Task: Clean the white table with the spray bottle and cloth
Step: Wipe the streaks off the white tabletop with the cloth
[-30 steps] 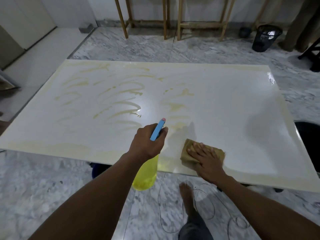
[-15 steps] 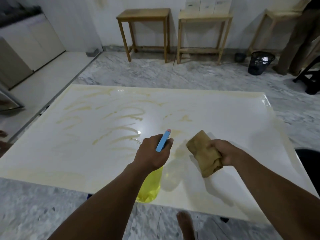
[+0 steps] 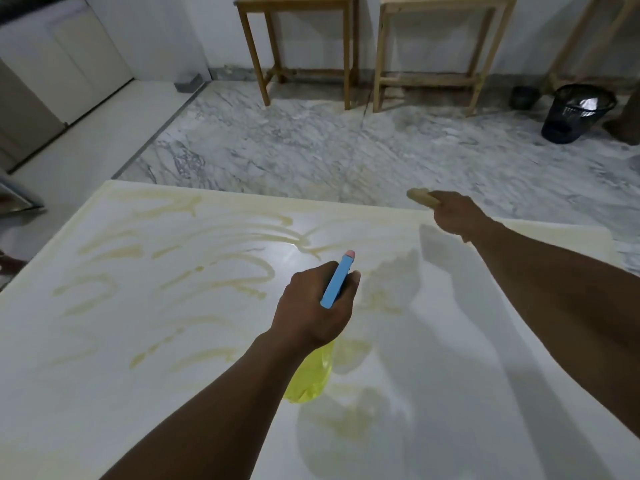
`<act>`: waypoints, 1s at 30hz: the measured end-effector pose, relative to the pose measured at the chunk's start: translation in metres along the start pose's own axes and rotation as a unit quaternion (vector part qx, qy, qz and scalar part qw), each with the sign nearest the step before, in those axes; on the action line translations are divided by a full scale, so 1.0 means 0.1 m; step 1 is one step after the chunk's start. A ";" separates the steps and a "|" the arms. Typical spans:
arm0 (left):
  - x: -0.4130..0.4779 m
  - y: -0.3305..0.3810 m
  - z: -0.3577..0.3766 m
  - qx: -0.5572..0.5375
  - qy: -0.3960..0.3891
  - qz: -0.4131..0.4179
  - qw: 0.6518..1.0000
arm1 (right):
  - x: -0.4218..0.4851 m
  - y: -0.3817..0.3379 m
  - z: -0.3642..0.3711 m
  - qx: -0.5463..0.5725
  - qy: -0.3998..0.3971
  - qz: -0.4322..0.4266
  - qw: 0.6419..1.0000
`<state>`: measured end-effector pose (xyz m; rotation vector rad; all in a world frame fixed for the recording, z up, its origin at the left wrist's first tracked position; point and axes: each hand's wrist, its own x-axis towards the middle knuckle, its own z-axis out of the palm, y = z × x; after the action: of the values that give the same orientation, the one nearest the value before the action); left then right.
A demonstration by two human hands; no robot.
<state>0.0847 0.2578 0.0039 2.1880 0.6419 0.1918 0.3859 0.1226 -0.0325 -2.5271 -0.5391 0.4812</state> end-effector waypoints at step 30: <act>-1.21 -0.45 -0.33 0.039 -0.020 -0.002 0.999 | -2.73 0.31 2.37 -0.118 -0.027 -0.121 0.985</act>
<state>-0.0474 0.2423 0.0003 2.2604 0.6404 0.1229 0.0577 0.0681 -0.1780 -2.6274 -0.9606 0.4171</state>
